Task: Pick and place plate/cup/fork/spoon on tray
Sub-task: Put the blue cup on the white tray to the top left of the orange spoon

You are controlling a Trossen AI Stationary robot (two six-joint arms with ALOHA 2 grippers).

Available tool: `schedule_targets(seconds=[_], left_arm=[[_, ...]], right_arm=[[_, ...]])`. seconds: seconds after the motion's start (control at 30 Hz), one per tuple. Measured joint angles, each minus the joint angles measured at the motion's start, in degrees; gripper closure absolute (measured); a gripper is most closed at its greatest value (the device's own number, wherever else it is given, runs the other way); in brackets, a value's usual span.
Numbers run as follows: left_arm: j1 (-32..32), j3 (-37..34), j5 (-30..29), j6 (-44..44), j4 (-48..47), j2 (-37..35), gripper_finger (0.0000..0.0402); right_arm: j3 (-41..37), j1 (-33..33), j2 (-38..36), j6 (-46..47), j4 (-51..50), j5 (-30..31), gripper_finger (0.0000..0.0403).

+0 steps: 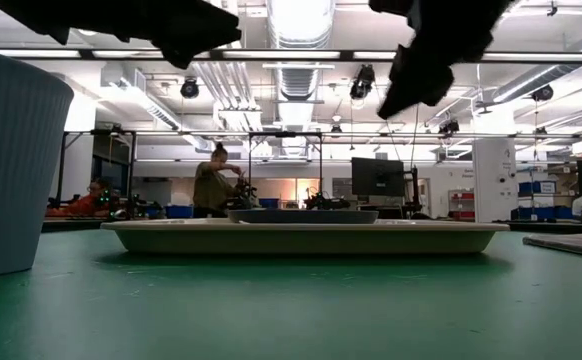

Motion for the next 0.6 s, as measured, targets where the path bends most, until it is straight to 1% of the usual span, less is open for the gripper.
schedule_targets(seconds=[0.2,0.27,0.43,0.5,0.6], left_arm=[[0.00,0.02,0.00,0.18,-0.22,1.15,0.0265],[0.00,0.00,0.00,0.42,-0.08,1.11,0.0265],[0.03,0.07,0.00,2.02,-0.24,-0.65,0.0265],[0.04,0.09,0.02,3.73,-0.58,-1.80,0.0265],[0.04,0.07,0.00,4.96,-0.69,-3.92,0.0265]], right_arm=[[-1.61,0.48,0.12,0.44,0.04,0.12,0.0262],[-1.64,0.45,0.42,-0.42,2.25,0.84,0.0262],[-1.60,-0.26,2.84,-9.50,17.80,3.30,0.0262],[-0.26,-1.02,4.72,-13.24,20.53,3.27,0.0262],[4.26,-2.70,8.51,-17.28,20.71,3.23,0.0262]])
